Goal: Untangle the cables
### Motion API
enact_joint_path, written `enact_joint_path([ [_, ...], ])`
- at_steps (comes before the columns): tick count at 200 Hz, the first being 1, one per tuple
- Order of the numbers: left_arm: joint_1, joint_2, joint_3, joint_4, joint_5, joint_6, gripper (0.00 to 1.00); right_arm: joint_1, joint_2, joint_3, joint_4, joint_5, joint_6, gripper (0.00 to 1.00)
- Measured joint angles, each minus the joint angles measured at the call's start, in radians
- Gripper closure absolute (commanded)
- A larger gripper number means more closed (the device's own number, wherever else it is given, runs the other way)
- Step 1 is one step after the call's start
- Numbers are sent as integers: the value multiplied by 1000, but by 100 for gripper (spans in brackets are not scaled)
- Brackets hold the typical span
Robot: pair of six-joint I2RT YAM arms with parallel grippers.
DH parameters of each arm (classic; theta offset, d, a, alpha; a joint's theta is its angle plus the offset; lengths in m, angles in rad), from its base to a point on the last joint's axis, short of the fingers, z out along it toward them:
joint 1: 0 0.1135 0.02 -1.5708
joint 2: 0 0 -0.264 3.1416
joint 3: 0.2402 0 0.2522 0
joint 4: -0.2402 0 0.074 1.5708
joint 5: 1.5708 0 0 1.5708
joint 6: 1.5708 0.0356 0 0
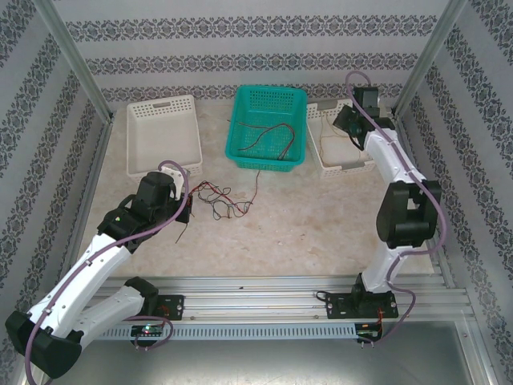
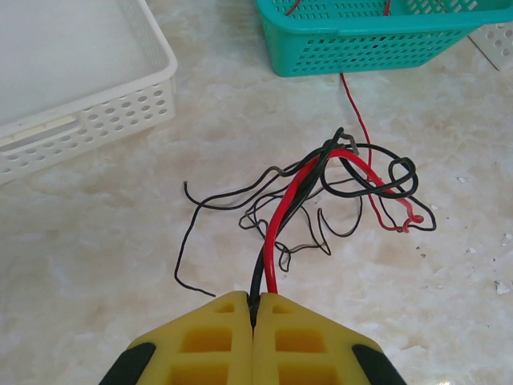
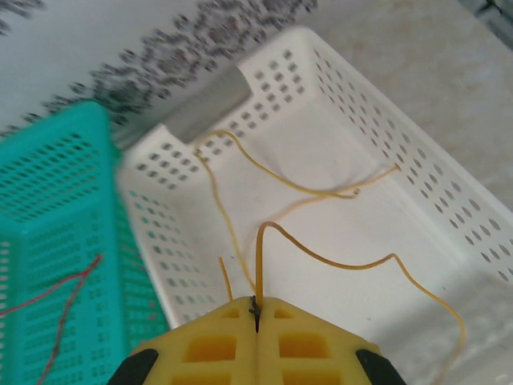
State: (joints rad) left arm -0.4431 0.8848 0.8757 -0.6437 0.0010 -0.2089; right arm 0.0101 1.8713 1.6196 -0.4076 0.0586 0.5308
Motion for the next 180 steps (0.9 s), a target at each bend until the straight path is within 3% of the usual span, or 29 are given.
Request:
enact_joint_path([
  [59,0,0,0,0,0,0,100,-6,185,201,-142,-74,17,100],
  [116,0,0,0,0,0,0,100,-6,243,227,-250,-75,13,100],
  [154,0,0,0,0,0,0,100,-6,248,233,-281,-74,-5,80],
  [180,0,0,0,0,0,0,100,-6,248,233,-288,-72,-10,78],
])
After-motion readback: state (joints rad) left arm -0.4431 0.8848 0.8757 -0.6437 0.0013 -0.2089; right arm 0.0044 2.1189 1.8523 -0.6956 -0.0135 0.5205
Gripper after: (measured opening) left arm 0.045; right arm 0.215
